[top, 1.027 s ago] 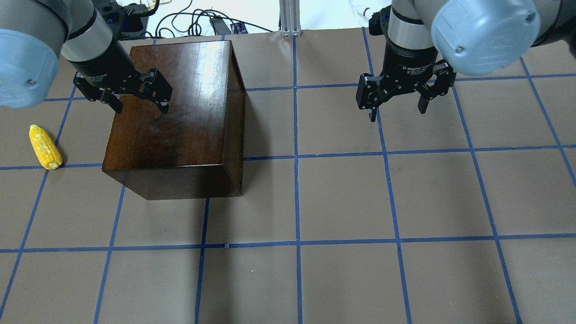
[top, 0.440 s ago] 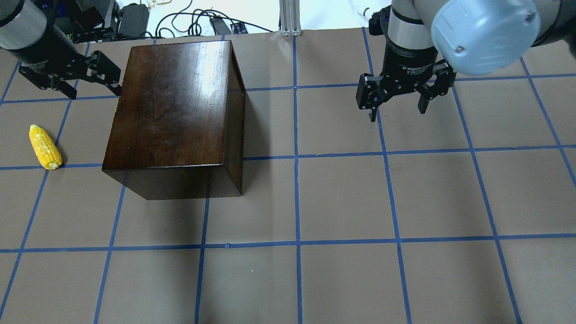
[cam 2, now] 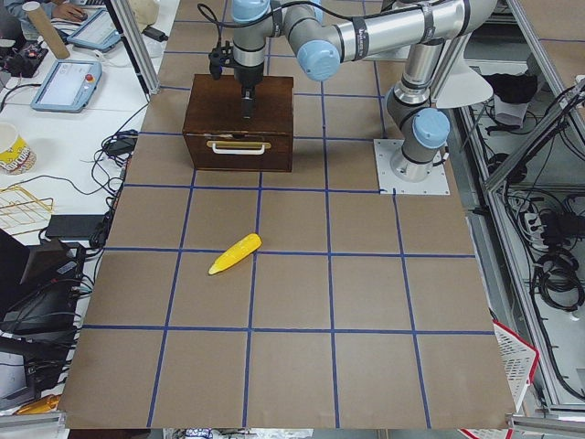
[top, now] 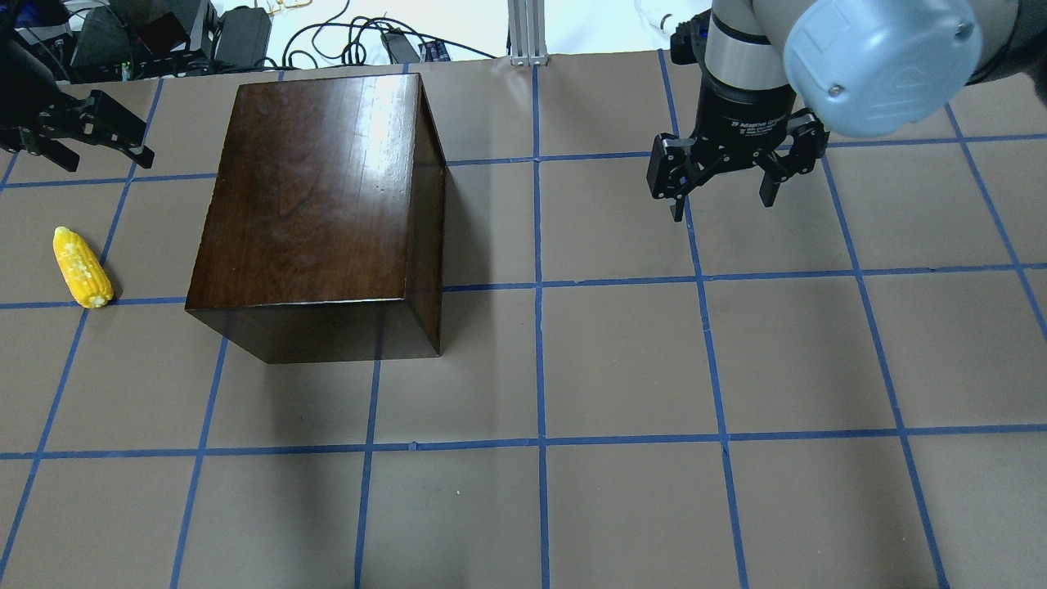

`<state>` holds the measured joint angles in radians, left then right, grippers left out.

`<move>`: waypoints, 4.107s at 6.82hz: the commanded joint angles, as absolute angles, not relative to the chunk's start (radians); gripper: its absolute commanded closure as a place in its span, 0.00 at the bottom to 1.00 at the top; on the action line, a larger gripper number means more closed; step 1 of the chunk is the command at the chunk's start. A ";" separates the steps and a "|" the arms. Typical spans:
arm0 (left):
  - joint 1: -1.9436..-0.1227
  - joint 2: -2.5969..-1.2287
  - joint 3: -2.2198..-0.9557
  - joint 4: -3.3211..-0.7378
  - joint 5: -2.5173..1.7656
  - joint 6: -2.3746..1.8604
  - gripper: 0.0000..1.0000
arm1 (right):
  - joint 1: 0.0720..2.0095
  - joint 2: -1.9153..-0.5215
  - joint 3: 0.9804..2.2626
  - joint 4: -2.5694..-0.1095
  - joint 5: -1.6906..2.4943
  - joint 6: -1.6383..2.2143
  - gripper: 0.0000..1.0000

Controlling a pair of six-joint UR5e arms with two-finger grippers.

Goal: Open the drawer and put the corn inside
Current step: 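Move the left gripper off the cabinet toward its drawer side, then lower the left gripper and grasp the white drawer handle, then pull the drawer open by its handle with the left gripper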

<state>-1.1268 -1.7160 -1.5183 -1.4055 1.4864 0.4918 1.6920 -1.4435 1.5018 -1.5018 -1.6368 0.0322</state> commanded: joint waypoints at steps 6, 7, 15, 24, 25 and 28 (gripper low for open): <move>-1.023 -1.910 -1.520 -1.373 1.261 0.583 0.00 | 1.692 -1.443 1.502 -1.502 -1.637 0.032 0.00; -1.043 -1.928 -1.523 -1.371 1.253 0.580 0.00 | 1.692 -1.443 1.502 -1.502 -1.637 0.032 0.00; -1.078 -2.020 -1.546 -1.319 1.232 0.594 0.00 | 1.692 -1.443 1.502 -1.502 -1.637 0.032 0.00; -1.065 -2.042 -1.537 -1.316 1.246 0.592 0.00 | 1.692 -1.443 1.502 -1.502 -1.637 0.032 0.00; -1.063 -2.042 -1.536 -1.316 1.247 0.592 0.00 | 1.692 -1.443 1.502 -1.502 -1.637 0.032 0.00; -1.062 -2.042 -1.536 -1.293 1.255 0.624 0.00 | 1.692 -1.443 1.502 -1.502 -1.637 0.032 0.00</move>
